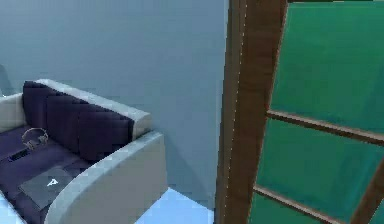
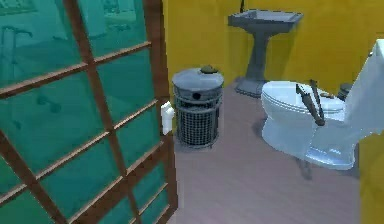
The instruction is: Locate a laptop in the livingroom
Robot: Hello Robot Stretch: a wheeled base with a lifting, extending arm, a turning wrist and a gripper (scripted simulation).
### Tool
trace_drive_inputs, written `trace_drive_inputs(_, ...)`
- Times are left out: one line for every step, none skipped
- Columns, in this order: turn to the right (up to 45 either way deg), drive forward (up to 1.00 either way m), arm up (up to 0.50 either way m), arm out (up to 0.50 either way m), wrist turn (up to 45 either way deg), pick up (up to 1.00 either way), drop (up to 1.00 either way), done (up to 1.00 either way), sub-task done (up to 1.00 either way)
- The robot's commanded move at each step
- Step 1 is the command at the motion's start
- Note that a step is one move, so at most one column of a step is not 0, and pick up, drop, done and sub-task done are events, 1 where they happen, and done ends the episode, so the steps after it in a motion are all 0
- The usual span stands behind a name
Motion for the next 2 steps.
trace_drive_inputs(-45.0, 0.00, 0.00, 0.00, 0.0, 0.00, 0.00, 0.00, 0.00)
trace_drive_inputs(-9.0, 0.00, 0.00, 0.00, 0.0, 0.00, 0.00, 0.00, 0.00)
